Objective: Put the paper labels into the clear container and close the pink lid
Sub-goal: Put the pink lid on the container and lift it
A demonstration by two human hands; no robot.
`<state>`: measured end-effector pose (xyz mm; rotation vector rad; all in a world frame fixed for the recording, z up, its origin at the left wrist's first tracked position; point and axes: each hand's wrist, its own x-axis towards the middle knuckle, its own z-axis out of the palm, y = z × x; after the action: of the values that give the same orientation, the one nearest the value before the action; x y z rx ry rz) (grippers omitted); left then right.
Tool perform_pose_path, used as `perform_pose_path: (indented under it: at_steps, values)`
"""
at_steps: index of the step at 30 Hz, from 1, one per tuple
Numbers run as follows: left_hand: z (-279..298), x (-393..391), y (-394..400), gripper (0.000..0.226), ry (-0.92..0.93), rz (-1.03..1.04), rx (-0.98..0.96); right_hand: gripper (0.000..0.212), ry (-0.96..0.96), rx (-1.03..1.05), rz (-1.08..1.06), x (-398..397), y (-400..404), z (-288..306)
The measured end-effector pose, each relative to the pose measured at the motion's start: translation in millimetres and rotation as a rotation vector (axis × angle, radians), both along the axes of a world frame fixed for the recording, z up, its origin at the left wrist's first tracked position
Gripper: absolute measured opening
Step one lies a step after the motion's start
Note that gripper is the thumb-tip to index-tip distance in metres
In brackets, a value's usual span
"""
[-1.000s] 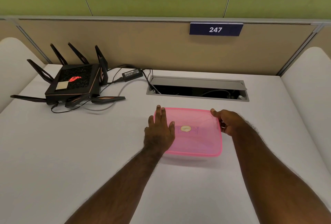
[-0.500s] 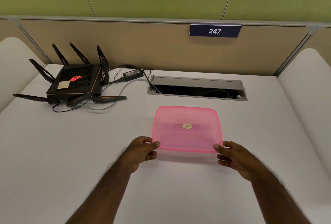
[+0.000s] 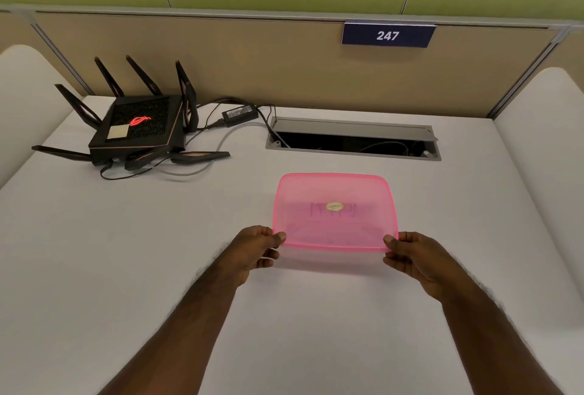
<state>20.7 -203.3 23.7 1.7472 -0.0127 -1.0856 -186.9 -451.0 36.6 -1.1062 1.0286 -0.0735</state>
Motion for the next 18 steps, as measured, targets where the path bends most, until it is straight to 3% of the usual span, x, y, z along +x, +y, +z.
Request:
perform_pose_path:
  at_steps: [7, 18]
  values:
    - [11.3, -8.5, 77.1, 0.028, -0.073, -0.067, 0.008, 0.027, -0.014, -0.033, -0.003, -21.8, 78.0, 9.5]
    - [6.3, -43.1, 148.9, 0.019, -0.108, -0.126, 0.068, 0.026, 0.086, -0.033, -0.06, -54.0, 154.6, 0.6]
